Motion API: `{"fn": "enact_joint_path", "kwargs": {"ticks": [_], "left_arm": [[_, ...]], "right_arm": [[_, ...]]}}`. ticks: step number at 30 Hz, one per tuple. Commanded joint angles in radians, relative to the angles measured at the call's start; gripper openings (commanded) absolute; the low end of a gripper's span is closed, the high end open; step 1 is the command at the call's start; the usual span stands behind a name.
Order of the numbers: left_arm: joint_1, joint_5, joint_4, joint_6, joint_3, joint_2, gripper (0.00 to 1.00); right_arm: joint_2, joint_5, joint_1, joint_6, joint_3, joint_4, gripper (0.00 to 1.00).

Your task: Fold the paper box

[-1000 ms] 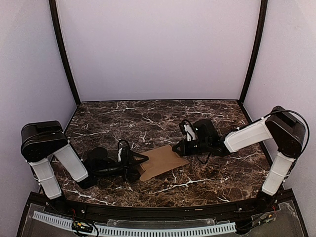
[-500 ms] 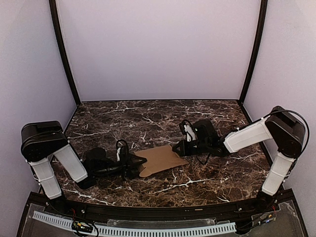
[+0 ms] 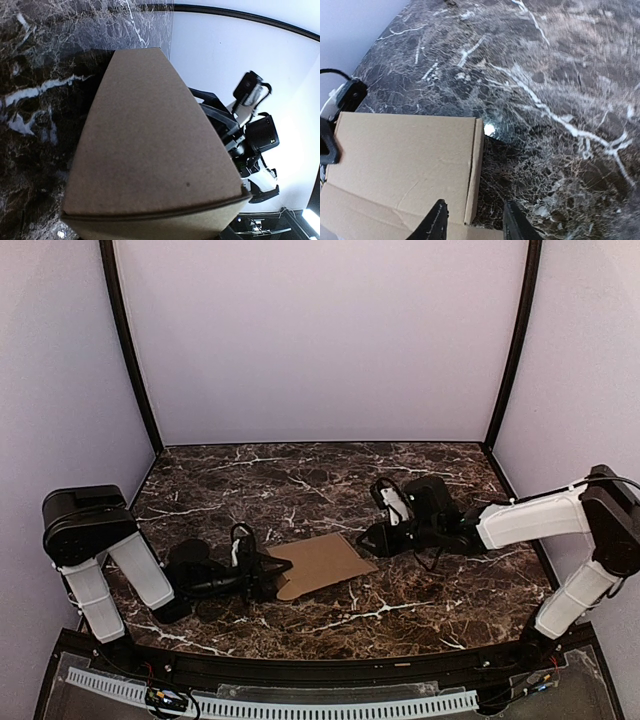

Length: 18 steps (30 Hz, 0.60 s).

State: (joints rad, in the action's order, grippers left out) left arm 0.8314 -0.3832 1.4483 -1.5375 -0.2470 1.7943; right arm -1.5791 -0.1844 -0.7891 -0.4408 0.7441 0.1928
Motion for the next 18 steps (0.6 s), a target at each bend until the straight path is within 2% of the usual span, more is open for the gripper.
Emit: {"fn": "enact_joint_path", "kwargs": {"ticks": [1, 6, 10, 17, 18], "left_arm": [[-0.024, -0.055, 0.035, -0.026, 0.027, -0.026, 0.26], [-0.041, -0.084, 0.031, -0.057, 0.076, -0.091, 0.26], [-0.044, -0.107, 0.003, -0.070, 0.085, -0.142, 0.25], [-0.044, -0.110, -0.079, -0.092, 0.090, -0.242, 0.26], [-0.044, -0.107, -0.103, -0.092, 0.094, -0.270, 0.26]], "right_arm": [[0.137, -0.037, -0.012, 0.248, 0.005, -0.073, 0.41], [0.309, -0.134, -0.062, 0.541, -0.035, -0.102, 0.53], [0.395, -0.109, -0.128, 0.727, -0.055, -0.126, 0.66], [0.386, -0.024, -0.259, 0.968, -0.010, -0.175, 0.77], [0.375, 0.004, -0.279, 0.996, -0.004, -0.175, 0.86]]}}
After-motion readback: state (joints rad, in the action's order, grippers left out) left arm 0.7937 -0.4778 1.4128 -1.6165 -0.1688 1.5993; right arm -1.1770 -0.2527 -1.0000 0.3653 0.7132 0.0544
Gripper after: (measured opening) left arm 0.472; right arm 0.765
